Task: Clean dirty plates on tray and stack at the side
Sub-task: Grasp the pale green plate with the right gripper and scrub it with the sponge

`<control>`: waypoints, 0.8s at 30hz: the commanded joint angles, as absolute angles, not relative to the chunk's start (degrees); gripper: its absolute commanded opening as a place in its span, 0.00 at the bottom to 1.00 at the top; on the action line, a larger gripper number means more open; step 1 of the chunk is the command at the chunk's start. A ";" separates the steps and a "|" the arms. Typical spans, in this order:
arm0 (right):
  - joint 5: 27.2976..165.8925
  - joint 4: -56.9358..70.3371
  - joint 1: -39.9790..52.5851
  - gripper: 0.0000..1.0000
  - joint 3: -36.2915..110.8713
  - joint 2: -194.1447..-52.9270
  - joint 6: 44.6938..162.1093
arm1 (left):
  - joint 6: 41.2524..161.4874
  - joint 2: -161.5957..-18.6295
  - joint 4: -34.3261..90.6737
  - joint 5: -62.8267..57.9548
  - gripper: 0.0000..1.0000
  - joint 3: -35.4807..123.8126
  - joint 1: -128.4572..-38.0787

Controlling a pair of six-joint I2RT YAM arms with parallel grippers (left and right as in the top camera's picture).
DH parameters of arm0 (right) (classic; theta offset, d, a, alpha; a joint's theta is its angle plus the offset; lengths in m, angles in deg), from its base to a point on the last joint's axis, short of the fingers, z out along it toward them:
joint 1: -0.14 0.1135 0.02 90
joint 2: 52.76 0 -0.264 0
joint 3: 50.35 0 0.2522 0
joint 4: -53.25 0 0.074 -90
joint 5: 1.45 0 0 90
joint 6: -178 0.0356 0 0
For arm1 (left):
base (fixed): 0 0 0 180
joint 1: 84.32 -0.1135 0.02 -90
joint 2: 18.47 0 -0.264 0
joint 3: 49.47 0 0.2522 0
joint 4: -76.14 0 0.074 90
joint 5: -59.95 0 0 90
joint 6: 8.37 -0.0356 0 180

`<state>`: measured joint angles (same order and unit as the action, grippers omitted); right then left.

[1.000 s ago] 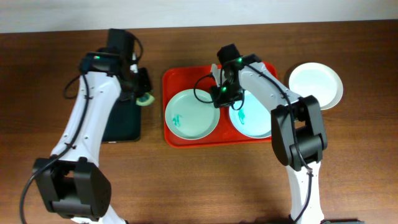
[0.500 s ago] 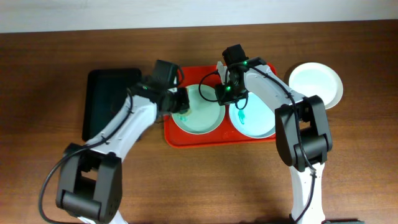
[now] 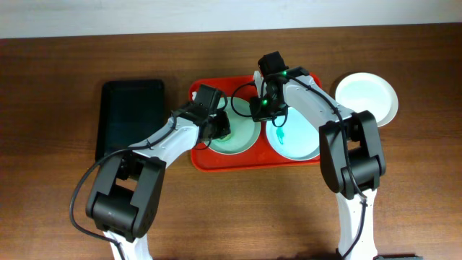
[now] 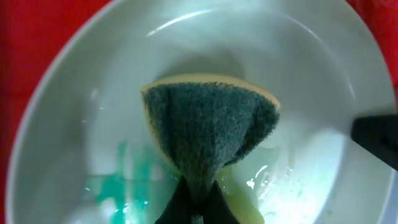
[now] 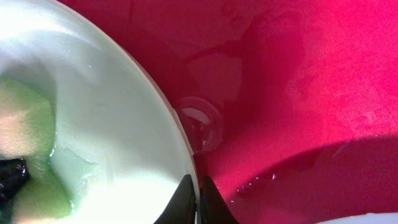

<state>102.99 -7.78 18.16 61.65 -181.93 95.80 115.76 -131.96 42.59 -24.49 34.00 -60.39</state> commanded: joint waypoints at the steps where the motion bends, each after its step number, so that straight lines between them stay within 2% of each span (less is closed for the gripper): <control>1: 101.39 -7.85 18.12 0.04 60.71 -181.51 96.67 | 111.33 -133.77 37.17 -41.60 0.00 34.35 -62.49; 2: 101.39 -7.82 18.12 0.04 60.71 -181.51 96.67 | 111.33 -132.53 33.65 -47.22 0.00 35.31 -63.19; 5: 101.39 -7.56 18.12 0.04 60.71 -181.51 96.67 | 111.33 -129.71 30.81 -49.41 0.00 36.93 -64.15; 7: 101.39 -7.23 18.12 0.04 60.71 -181.51 96.67 | 111.35 -127.76 31.11 -44.84 0.00 37.81 -64.13; 11: 101.39 -6.71 18.14 0.04 60.69 -181.51 96.69 | 113.80 -127.15 37.15 -18.15 0.00 37.78 -64.13; 15: 101.41 -6.73 18.14 0.04 60.71 -181.51 96.69 | 115.94 -131.45 43.38 -16.66 0.00 37.52 -62.97; 18: 101.39 -6.73 18.14 0.04 60.69 -181.51 96.69 | 114.45 -135.41 43.44 -16.86 0.00 37.52 -63.08; 19: 101.39 -6.73 18.14 0.04 60.69 -181.51 96.69 | 112.51 -136.07 43.20 -17.76 0.00 37.52 -63.32; 22: 101.39 -6.73 18.12 0.04 60.69 -181.51 96.67 | 109.77 -136.24 36.97 -36.60 0.00 37.59 -64.59; 24: 101.39 -6.64 18.12 0.04 60.71 -181.49 96.65 | 109.80 -134.93 31.81 -45.12 0.00 38.09 -66.23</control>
<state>104.06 -6.73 18.66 61.41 -181.93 96.43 112.00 -134.71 37.43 -26.37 39.10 -63.13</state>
